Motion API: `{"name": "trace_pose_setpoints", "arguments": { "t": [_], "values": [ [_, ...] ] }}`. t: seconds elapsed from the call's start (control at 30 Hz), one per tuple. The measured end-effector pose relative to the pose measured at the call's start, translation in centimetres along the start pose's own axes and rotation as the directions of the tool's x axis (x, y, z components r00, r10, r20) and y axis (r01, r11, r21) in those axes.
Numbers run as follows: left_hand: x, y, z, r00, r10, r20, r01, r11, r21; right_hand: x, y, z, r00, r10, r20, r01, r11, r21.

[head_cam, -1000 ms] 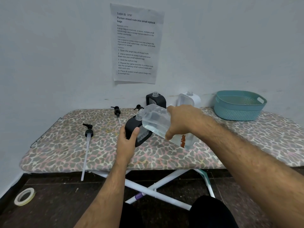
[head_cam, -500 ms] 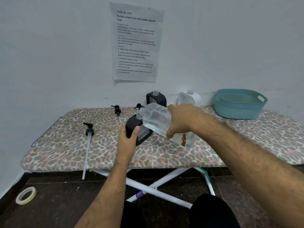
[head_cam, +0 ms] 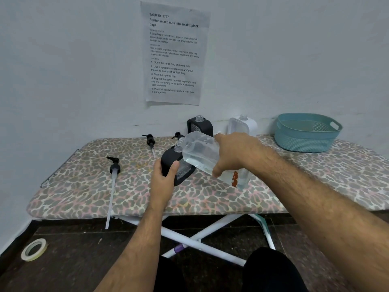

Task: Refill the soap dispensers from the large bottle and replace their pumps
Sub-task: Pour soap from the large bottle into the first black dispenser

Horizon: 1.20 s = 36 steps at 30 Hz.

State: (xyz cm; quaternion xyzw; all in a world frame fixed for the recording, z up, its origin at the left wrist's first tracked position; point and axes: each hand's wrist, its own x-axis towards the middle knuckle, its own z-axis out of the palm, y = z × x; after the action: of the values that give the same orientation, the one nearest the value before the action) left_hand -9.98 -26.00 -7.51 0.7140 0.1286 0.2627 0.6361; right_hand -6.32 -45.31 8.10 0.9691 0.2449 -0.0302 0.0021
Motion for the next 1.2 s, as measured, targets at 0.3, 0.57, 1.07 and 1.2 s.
{"name": "trace_pose_setpoints", "arguments": {
  "t": [0.3,0.57,1.07,1.2],
  "values": [
    [-0.09,0.08,0.03,1.000,-0.004,-0.001,0.004,1.000,0.002,-0.02,-0.01,-0.06,1.000,-0.002,0.005,0.002,1.000,0.000],
    [-0.10,0.13,0.05,1.000,-0.003,0.003,0.003,1.000,-0.009,-0.06,-0.10,-0.30,1.000,-0.007,0.005,0.007,1.000,-0.008],
    [-0.15,0.33,0.08,1.000,-0.011,0.000,0.011,1.000,-0.012,-0.17,-0.14,-0.23,1.000,-0.007,-0.004,0.007,1.000,-0.008],
    [-0.16,0.30,0.03,1.000,-0.011,0.001,0.011,1.000,-0.008,-0.27,-0.15,-0.30,1.000,-0.005,-0.001,0.005,1.000,-0.003]
  ]
}}
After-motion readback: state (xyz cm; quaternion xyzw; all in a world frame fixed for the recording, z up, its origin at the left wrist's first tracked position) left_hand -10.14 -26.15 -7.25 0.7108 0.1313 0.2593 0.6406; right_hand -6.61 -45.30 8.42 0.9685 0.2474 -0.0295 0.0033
